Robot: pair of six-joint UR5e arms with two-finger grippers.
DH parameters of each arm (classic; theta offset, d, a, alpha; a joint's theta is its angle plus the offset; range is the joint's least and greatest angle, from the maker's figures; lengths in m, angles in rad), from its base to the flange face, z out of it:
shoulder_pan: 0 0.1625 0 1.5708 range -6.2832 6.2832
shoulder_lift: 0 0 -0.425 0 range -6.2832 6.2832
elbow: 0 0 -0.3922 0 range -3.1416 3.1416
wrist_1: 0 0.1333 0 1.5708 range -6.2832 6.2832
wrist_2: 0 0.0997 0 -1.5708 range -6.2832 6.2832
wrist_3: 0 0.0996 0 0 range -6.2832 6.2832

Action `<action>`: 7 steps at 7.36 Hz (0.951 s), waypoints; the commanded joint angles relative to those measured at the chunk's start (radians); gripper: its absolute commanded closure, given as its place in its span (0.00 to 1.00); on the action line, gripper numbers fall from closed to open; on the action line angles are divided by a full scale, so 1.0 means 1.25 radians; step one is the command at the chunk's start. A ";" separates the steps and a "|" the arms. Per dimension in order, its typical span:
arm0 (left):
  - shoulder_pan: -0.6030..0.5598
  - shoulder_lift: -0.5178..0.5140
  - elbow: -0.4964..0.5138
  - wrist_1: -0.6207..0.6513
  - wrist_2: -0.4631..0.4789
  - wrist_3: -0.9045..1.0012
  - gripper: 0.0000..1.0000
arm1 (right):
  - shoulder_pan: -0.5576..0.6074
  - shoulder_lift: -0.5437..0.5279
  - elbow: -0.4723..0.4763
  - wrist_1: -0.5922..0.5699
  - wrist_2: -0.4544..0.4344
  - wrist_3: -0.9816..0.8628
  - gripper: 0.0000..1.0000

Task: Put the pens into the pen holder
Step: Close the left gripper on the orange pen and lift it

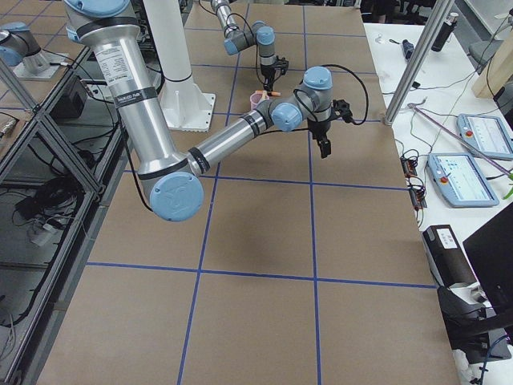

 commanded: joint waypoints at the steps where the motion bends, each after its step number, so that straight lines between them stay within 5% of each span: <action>1: -0.023 -0.001 -0.032 -0.011 0.002 0.008 1.00 | 0.000 0.000 0.000 0.001 0.000 0.000 0.00; 3: -0.055 -0.001 -0.091 -0.137 0.065 0.125 1.00 | 0.000 0.001 0.000 0.002 0.001 0.000 0.00; 7: -0.042 0.017 -0.051 -0.607 0.089 0.145 1.00 | 0.000 0.002 0.000 0.005 0.000 0.001 0.00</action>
